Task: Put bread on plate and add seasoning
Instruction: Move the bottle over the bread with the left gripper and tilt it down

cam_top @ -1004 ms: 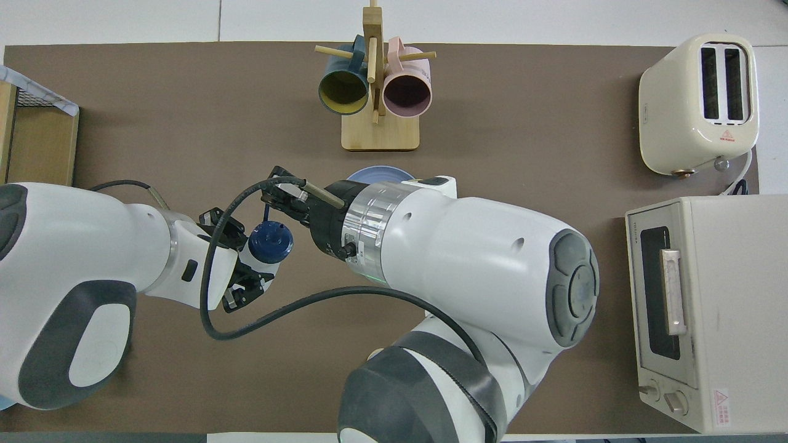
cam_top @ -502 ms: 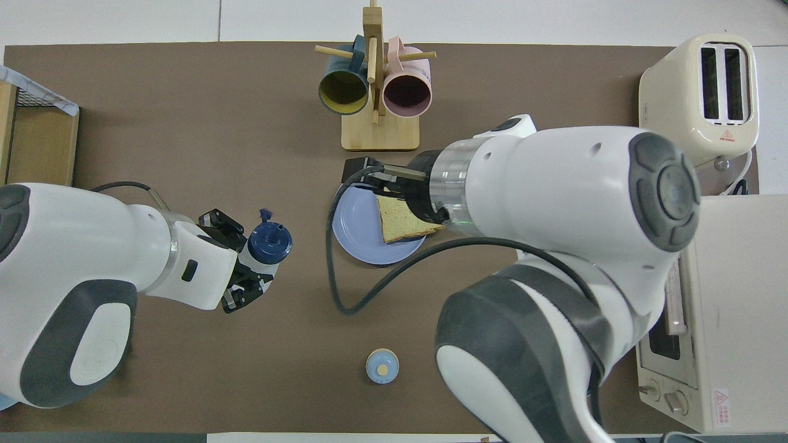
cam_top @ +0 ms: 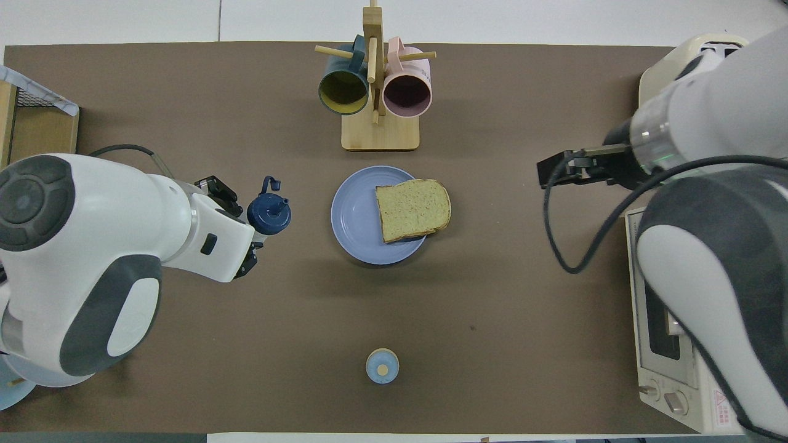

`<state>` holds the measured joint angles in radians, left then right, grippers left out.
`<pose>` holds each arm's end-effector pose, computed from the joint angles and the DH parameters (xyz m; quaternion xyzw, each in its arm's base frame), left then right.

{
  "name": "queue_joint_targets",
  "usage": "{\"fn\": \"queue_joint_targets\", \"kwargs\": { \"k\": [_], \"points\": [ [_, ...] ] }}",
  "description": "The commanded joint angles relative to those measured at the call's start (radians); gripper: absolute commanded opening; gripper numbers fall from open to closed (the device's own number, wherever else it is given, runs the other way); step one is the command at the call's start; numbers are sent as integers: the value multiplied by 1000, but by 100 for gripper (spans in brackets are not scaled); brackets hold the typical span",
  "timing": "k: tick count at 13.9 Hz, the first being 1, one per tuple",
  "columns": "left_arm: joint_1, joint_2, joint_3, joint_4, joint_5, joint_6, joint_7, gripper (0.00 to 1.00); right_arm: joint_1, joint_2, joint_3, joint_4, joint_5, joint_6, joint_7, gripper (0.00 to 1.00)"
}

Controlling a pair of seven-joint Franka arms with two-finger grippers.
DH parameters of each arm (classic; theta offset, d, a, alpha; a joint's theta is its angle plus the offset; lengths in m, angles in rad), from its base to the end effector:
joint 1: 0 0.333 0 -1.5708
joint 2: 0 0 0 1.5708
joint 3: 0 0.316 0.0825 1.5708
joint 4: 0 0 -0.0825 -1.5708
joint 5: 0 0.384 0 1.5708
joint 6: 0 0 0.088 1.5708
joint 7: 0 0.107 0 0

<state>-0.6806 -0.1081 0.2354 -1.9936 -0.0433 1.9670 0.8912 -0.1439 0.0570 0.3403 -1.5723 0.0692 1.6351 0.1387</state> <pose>0.4838 -0.2297 0.5146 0.7885 -0.6129 0.0454 0.0234 0.5649 0.1141 0.5994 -0.9987 -0.0265 0.0029 0.0442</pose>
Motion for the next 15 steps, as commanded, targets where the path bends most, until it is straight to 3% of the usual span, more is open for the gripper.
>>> {"fn": "queue_joint_targets", "kwargs": {
  "k": [1, 3, 5, 6, 9, 11, 15],
  "points": [
    [-46, 112, -5, 99, 86, -10, -92, 0, -61, 1, 2, 75, -84, -126, -56, 100],
    [-62, 181, -5, 153, 117, -13, -149, 0, -62, -40, -33, 31, -97, -138, -97, 100],
    [-92, 217, -5, 162, 186, -13, -176, 0, 65, -90, -203, -41, -98, -144, -105, 100],
    [-106, 241, -5, 173, 221, -13, -214, 0, 96, -89, -246, -40, -103, -135, -106, 100],
    [-140, 275, -5, 187, 287, -22, -258, 0, 127, -95, -280, -60, -124, -113, -108, 100],
    [-186, 295, -5, 193, 401, -80, -358, 0, 129, -92, -290, -49, -114, -126, -111, 100],
    [-253, 382, -5, 245, 500, -163, -370, 0, 124, -98, -313, -55, -101, -118, -148, 100]
  ]
}}
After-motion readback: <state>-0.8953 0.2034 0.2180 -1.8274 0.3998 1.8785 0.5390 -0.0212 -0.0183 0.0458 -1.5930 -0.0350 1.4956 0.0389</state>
